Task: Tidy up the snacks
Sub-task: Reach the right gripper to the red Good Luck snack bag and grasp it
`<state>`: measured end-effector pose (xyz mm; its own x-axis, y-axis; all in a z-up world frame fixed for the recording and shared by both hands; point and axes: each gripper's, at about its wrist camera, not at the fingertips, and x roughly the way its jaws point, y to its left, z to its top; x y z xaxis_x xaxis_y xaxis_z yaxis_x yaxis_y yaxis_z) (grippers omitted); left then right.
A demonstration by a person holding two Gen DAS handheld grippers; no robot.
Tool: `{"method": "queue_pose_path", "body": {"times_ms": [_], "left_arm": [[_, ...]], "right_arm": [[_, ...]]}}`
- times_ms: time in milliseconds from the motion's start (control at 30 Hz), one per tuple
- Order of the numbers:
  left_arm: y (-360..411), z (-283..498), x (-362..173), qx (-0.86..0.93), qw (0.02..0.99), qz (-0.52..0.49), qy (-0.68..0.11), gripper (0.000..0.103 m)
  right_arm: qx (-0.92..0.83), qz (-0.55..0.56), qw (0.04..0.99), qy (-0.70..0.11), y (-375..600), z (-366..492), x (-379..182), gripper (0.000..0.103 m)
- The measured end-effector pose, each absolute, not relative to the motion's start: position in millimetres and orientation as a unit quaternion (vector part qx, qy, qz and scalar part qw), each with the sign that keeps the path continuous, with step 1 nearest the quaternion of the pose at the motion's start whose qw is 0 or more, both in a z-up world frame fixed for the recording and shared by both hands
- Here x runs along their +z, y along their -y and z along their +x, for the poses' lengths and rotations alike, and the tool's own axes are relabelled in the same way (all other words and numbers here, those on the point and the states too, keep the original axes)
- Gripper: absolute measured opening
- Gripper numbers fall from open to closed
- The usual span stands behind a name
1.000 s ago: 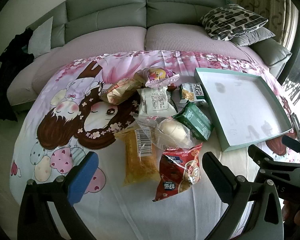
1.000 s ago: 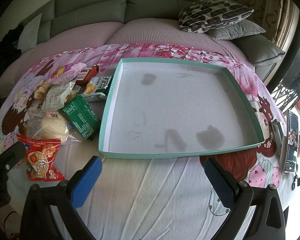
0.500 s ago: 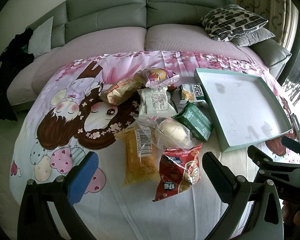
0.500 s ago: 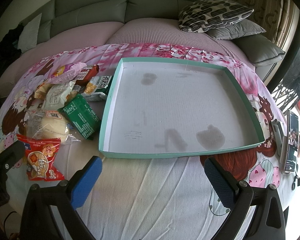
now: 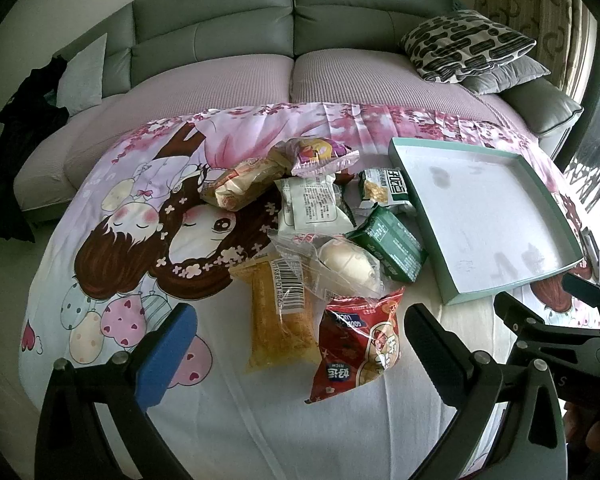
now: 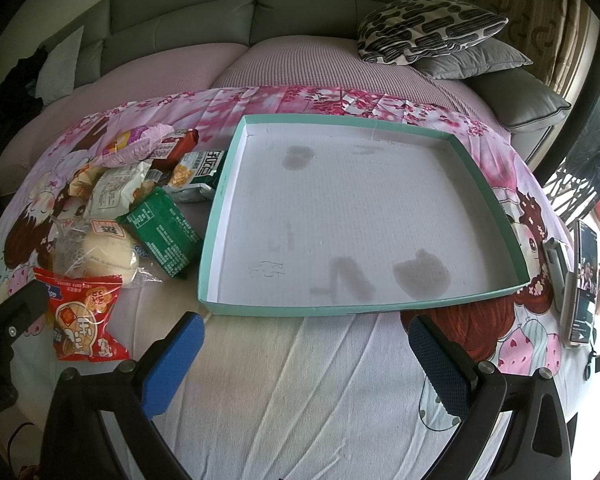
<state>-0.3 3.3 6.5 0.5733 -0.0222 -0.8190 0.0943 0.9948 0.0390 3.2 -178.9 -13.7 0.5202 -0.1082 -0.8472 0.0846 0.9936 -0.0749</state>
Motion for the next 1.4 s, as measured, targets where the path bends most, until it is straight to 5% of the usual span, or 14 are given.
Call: {"method": "queue_pose_path", "body": {"times_ms": [567,1400], "left_arm": [[-60,-4,20,0.031,0.895,-0.002,-0.446,0.103],[-106,14,-29,0.062,0.866,-0.063,-0.491,0.103]], "right_arm": [[0.052,0.026,0.875,-0.480,141,-3,-11,0.103],[0.155,0.057,0.854,-0.492,63,13,-38,0.103]]}}
